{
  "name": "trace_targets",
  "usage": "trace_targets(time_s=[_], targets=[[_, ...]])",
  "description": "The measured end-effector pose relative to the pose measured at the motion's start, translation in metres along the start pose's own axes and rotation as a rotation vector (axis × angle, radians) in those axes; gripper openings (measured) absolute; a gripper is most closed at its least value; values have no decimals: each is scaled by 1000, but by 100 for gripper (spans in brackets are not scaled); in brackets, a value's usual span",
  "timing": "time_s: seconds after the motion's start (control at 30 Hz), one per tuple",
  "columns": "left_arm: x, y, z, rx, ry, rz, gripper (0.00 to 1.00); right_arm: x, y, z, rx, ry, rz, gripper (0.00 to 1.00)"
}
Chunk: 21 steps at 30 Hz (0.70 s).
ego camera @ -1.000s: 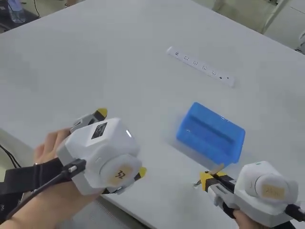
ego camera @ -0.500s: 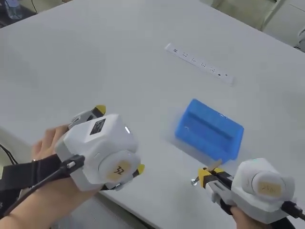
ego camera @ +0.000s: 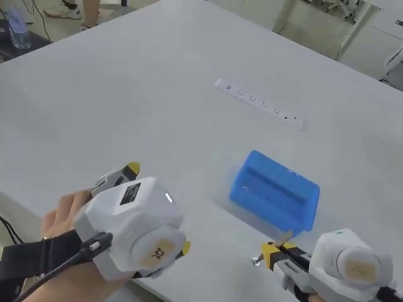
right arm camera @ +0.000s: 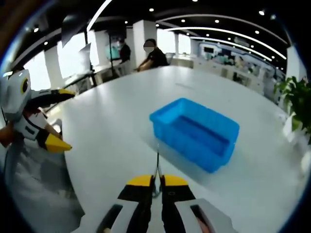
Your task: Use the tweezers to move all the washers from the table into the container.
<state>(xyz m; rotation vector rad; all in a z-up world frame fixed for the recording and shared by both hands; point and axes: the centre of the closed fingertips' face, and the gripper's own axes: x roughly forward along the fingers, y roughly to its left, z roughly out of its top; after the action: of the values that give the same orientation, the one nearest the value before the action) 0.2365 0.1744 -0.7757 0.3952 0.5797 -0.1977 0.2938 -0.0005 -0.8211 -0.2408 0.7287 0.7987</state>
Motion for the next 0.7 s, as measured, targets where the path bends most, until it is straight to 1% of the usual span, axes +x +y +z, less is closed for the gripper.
trace_targets(time_s=[0.1, 0.17, 0.33, 0.43, 0.53, 0.57, 0.63, 0.7], targets=[[0, 0, 0, -2, -2, 1, 91, -1, -1, 0, 21, 1, 18, 3], [0, 0, 0, 0, -3, 1, 91, -4, -1, 3, 14, -5, 18, 3], [0, 0, 1, 3, -5, 1, 91, -14, -2, 15, 22, -26, 33, 3], [0, 0, 1, 1, -6, 2, 91, -18, -5, 23, 25, -41, 26, 3], [0, 0, 1, 0, -7, 1, 91, -23, -8, 36, 34, -70, 21, 3], [0, 0, 1, 1, -7, 0, 91, -25, -11, 43, 30, -88, 15, 3], [0, -1, 1, 6, -7, 0, 91, -27, -12, 50, 29, -104, 11, 3], [0, -1, 1, 11, -6, -3, 91, -31, -17, 65, 26, -139, 2, 3]])
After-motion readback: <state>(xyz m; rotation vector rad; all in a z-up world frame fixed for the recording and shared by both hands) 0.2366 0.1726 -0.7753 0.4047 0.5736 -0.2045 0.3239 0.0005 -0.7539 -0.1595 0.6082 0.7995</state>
